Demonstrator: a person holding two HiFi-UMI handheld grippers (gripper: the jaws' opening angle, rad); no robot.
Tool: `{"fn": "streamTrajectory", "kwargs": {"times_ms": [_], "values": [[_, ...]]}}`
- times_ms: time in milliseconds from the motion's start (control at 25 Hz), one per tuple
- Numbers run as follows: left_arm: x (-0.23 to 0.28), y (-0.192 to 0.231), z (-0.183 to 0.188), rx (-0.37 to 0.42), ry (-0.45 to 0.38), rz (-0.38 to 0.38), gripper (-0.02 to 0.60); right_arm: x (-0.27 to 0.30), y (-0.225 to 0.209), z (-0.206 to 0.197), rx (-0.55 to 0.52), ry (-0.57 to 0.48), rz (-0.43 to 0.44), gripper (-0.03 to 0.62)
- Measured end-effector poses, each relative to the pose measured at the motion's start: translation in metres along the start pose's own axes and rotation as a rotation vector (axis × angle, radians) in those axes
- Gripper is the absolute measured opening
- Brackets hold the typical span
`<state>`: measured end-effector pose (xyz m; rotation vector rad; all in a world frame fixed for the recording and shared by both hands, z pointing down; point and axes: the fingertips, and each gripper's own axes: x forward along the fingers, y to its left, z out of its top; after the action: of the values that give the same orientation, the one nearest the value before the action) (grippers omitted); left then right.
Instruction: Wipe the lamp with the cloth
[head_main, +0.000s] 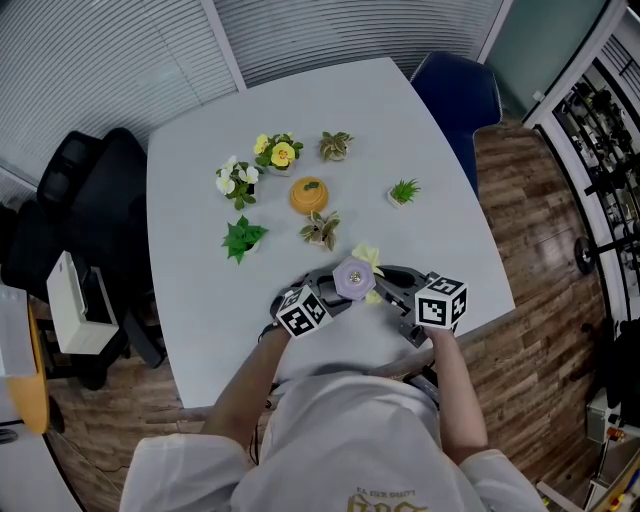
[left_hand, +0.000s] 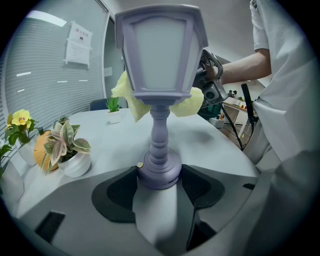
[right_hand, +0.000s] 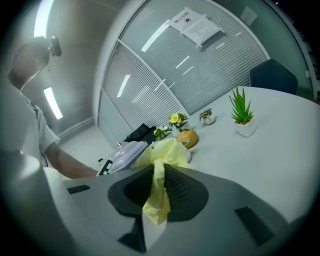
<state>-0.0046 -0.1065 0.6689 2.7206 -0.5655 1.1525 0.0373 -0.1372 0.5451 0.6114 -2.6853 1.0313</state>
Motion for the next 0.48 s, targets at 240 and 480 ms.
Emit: {"fn": "streamTrajectory", "kwargs": {"times_ms": [240, 480], "values": [[0.000, 0.001, -0.001, -0.003, 0.004, -0.001, 0.282, -0.005, 0.006, -0.002, 0.000, -0.011, -0.002, 0.069], [0.000, 0.001, -0.001, -0.006, 0.008, -0.001, 0.284, -0.012, 0.014, -0.005, 0.005, -0.022, -0.017, 0.069]]}}
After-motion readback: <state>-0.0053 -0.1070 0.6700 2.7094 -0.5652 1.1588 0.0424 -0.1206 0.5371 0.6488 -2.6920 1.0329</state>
